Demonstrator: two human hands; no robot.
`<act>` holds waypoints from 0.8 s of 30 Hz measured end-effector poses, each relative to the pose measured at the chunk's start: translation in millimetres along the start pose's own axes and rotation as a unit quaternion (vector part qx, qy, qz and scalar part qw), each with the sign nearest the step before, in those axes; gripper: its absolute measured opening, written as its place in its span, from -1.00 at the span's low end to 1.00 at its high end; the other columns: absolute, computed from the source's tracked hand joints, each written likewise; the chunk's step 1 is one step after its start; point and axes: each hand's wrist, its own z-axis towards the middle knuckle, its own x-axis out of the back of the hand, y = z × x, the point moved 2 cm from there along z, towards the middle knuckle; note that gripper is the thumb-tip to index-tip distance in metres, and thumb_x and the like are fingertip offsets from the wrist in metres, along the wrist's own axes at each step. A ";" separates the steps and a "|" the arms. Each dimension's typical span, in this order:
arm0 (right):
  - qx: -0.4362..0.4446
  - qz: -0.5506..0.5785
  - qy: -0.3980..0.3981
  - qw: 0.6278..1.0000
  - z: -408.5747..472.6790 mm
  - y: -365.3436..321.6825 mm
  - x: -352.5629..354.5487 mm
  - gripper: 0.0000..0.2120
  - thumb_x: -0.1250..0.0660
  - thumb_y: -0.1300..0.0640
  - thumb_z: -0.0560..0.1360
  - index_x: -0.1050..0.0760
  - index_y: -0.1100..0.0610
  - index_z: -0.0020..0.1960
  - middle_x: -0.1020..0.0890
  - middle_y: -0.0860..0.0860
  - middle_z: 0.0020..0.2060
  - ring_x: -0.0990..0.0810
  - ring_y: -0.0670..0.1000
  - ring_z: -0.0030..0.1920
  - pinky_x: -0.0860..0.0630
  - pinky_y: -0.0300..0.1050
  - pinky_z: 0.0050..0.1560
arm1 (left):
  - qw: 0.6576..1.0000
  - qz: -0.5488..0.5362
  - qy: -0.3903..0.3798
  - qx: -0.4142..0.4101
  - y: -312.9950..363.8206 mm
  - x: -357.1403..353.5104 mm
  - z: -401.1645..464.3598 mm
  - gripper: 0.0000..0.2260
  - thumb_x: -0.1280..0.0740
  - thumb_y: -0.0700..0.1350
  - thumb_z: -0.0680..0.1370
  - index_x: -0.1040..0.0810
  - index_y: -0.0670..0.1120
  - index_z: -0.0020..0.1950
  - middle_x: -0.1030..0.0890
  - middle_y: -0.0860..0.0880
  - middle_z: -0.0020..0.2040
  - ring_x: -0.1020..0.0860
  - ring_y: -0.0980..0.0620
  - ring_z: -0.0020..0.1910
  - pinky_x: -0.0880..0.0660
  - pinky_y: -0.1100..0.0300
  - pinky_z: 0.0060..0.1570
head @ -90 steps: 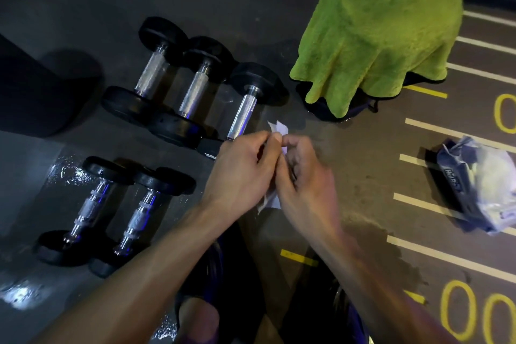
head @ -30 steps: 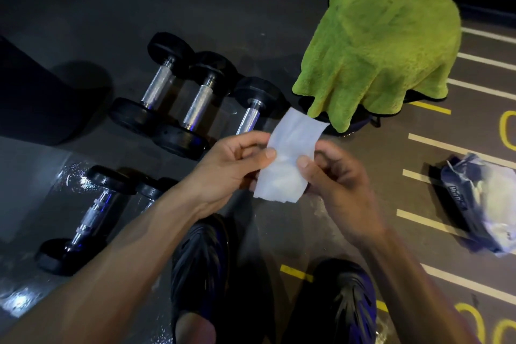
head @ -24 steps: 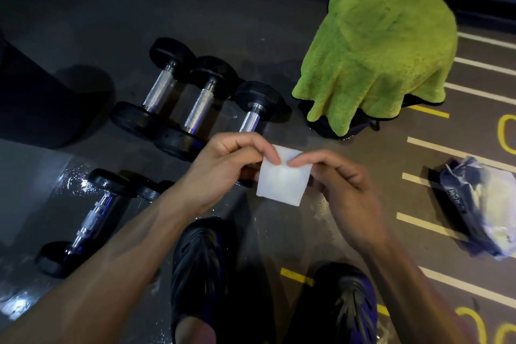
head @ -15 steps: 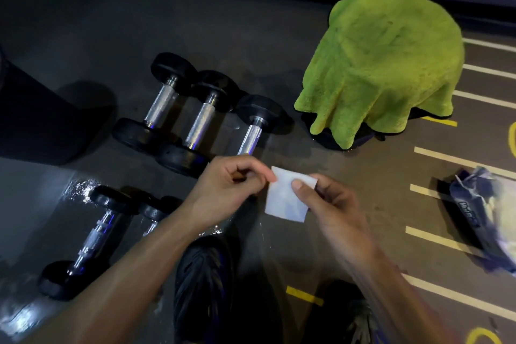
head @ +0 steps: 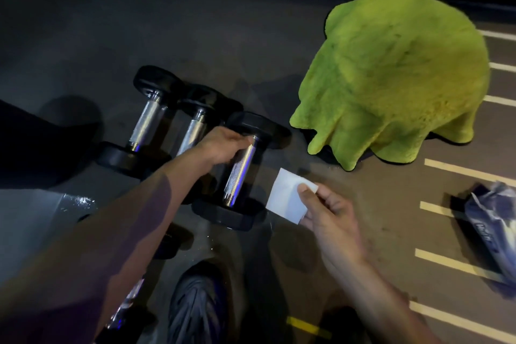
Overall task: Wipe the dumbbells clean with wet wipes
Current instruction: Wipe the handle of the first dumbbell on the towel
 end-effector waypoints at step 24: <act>0.273 0.025 0.177 0.945 -70.0 -146.5 82.5 -0.77 -0.40 -0.04 0.53 -0.74 0.09 0.00 -0.78 -0.02 -0.11 -0.70 -0.01 -0.08 -0.66 -0.04 0.03 | 0.867 -0.306 0.036 -0.391 230.2 21.2 -195.4 -0.78 -0.31 0.02 0.65 -0.61 -0.12 -0.02 -0.73 -0.03 -0.23 -0.69 0.03 -0.31 -0.63 0.12 -0.26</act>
